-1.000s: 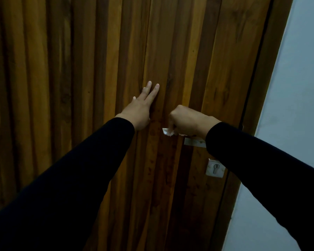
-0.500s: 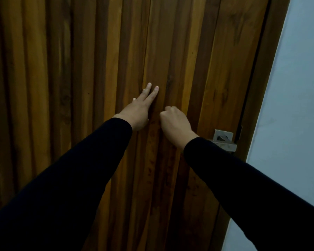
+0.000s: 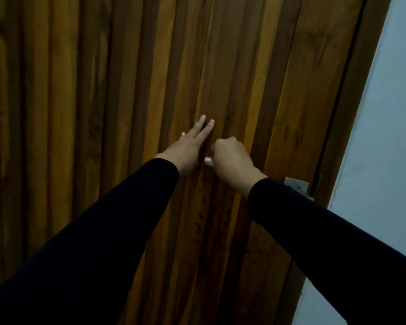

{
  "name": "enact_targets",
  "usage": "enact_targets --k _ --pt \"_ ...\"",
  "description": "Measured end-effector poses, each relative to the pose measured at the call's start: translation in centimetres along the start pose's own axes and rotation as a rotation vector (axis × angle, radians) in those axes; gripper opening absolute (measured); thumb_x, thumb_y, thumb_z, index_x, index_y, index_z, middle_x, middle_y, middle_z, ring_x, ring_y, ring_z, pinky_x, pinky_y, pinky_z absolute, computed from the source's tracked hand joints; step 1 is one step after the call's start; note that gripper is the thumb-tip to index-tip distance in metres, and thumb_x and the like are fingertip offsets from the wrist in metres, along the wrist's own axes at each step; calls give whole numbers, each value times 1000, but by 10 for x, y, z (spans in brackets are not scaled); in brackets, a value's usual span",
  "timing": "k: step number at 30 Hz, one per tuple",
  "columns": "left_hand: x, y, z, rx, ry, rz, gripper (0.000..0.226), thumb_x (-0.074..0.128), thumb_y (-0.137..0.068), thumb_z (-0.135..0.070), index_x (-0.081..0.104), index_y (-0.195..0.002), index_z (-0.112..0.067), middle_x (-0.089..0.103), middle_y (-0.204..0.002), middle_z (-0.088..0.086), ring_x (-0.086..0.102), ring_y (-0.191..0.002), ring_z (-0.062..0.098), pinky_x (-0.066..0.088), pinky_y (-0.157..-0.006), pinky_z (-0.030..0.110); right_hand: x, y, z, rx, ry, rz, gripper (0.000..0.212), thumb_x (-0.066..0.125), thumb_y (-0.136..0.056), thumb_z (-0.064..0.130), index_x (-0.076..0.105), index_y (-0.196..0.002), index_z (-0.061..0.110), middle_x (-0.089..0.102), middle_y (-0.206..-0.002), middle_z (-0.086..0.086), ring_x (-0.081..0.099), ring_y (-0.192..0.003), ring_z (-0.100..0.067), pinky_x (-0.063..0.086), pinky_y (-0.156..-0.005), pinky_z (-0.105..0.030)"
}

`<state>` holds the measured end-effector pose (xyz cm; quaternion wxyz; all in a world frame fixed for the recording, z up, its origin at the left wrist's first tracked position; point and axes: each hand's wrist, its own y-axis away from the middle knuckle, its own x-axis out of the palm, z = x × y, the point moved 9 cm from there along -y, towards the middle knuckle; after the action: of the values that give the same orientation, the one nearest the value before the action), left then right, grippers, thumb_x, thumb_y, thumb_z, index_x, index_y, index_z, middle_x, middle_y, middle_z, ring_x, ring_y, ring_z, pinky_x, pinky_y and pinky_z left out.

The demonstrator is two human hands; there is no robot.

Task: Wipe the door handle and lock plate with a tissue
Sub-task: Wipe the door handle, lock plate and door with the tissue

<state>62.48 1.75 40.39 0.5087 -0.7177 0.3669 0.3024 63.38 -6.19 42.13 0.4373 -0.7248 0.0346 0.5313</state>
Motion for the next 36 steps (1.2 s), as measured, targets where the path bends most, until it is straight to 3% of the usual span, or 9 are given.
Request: enact_targets --k 2,4,8,12,18,23,25,31,36 --pt "2 0 0 3 7 13 97 43 -86 15 -10 -145 -40 -26 -152 -13 -3 -142 33 19 -113 43 -20 -5 2 -44 -43 -147 17 51 -93 11 63 -106 10 63 -94 -4 60 -84 -16 49 -72 -24" --pt "1 0 0 8 29 5 97 43 -85 15 -12 -145 -38 -24 -153 -13 -2 -143 31 12 -114 45 -26 -9 3 -78 -48 -238 22 48 -95 11 62 -112 10 60 -102 -6 56 -90 -16 41 -73 -22" --pt "-3 2 -2 38 60 -17 95 41 -85 16 -15 -146 -33 -19 -154 -11 -2 -143 21 4 -114 39 -14 -7 8 -153 -14 -287 27 42 -98 13 62 -115 13 55 -98 -7 39 -80 -13 30 -67 -23" --pt "-9 1 -6 61 67 -20 94 38 -86 15 -15 -146 -34 -20 -154 -13 -2 -143 27 8 -114 40 -11 0 9 -180 18 -340 27 40 -98 9 62 -115 9 56 -97 -8 35 -79 -13 28 -65 -23" --pt "1 8 -5 116 -67 -18 88 41 -91 6 -16 -145 -34 -21 -154 -14 1 -142 33 24 -111 42 25 19 14 -175 26 -227 28 39 -97 8 61 -114 4 56 -107 -10 45 -95 -20 29 -68 -20" --pt "3 20 -3 220 -215 -165 90 44 -88 11 -13 -148 -24 -25 -154 -4 -7 -138 14 7 -115 40 51 37 21 -211 30 -174 28 39 -97 6 59 -115 2 55 -111 -12 46 -101 -23 32 -68 -21" --pt "9 22 5 252 -254 -231 92 43 -84 16 -12 -148 -21 -28 -153 -1 -15 -139 14 4 -117 44 60 41 22 -217 44 -152 28 39 -97 6 59 -116 2 55 -111 -12 46 -101 -23 35 -69 -22" --pt "17 28 28 126 -204 -212 97 50 -85 10 -19 -145 -19 -29 -152 -4 -15 -140 12 3 -114 38 70 44 17 -179 -16 -82 24 45 -95 8 64 -110 7 56 -105 -9 49 -94 -19 35 -70 -22" --pt "18 28 29 105 -252 -201 114 69 -75 4 -19 -145 -16 -32 -151 -4 -16 -140 13 7 -113 37 26 44 8 -75 -94 -369 19 54 -89 2 66 -103 1 59 -91 -12 54 -84 -25 35 -60 -23"
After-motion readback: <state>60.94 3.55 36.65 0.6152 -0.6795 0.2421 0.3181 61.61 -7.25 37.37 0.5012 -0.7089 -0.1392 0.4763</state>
